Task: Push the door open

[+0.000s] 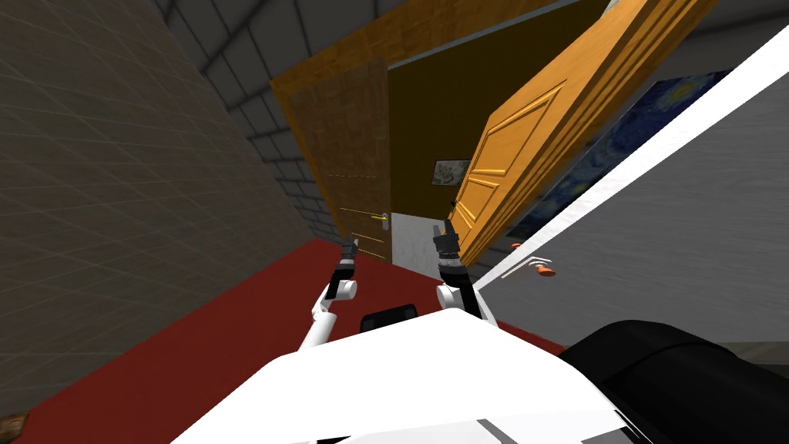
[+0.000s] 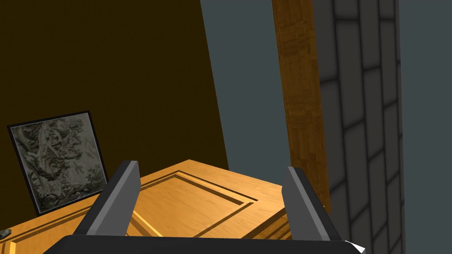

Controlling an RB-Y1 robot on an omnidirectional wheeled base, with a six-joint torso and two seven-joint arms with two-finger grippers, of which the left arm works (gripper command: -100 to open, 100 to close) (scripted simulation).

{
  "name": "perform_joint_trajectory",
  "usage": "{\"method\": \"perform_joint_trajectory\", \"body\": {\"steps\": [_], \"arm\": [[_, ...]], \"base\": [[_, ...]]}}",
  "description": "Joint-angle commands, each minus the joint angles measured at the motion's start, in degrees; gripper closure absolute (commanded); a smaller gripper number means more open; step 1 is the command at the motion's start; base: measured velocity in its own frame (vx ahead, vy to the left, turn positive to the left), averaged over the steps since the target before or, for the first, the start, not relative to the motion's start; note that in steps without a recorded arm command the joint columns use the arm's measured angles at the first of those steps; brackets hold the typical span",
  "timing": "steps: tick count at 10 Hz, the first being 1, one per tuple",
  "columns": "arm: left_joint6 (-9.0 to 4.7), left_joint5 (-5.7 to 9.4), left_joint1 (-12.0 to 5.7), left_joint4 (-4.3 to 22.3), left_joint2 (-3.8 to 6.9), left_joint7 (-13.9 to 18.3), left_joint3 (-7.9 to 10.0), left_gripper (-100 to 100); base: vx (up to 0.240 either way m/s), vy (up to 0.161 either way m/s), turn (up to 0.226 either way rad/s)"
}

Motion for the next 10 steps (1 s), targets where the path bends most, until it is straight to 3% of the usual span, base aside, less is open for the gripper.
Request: {"method": "perform_joint_trajectory", "body": {"steps": [1, 2, 10], "arm": [[0.10, 0.52, -1.75, 2.86, -0.07, -0.13, -0.70, -100], [0.10, 0.52, -1.75, 3.00, -0.07, -0.13, -0.70, -100], [1.71, 3.24, -10.31, 16.64, -1.08, -0.91, -4.28, -100]], "base": [[0.092, 0.069, -0.092], [0.052, 0.044, -0.030], [0.090, 0.066, -0.081]]}}
